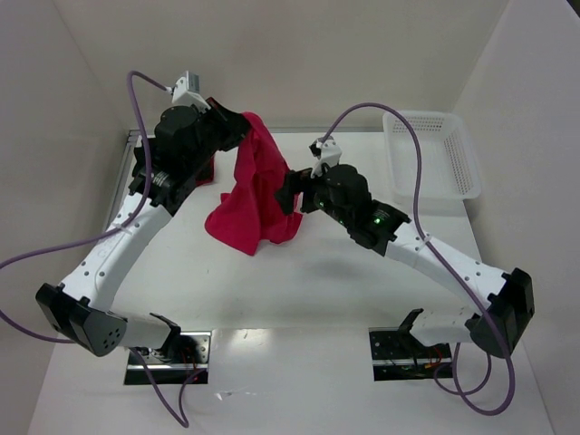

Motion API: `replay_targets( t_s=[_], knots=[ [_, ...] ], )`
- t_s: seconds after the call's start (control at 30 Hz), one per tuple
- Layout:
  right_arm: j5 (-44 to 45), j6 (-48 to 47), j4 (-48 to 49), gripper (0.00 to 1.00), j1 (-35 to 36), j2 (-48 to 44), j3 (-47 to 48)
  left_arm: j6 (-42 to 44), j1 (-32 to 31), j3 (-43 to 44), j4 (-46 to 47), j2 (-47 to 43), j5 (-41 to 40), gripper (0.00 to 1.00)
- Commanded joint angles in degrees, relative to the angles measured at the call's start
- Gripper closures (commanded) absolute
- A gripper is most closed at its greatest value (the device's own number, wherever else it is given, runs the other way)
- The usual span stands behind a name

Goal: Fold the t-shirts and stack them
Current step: Flatten out the tshirt

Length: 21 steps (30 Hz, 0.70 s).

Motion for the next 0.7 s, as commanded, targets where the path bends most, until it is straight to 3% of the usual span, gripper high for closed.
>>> replay_targets(
  t_s=[0.0,0.13,0.43,0.57,0.67],
  knots=[
    [14.26,-8.51,5.73,0.00,2.38,4.19,2.53,-5.53,-0.21,3.14,5.26,0.29,2.04,1.00],
    [13.56,-9.05,12.58,0.00,2.38,4.19,2.53,-6.15,-0.21,1.05,5.79,-0.23,1.53,1.00],
    [3.80,-0.26,20.68,0.03,2.38,9.55,5.51,-7.47,0.32,-2.56,7.20,-2.53,0.38,1.00],
    [1.35,2.02,20.69,0.03,2.38,13.15,7.89,-8.00,0.84,-3.10,7.81,-3.05,0.38,1.00],
    [2.21,2.64,21.21,0.08,2.38,14.73,8.59,-8.52,0.84,-3.62,7.81,-3.57,0.38,1.00]
  ],
)
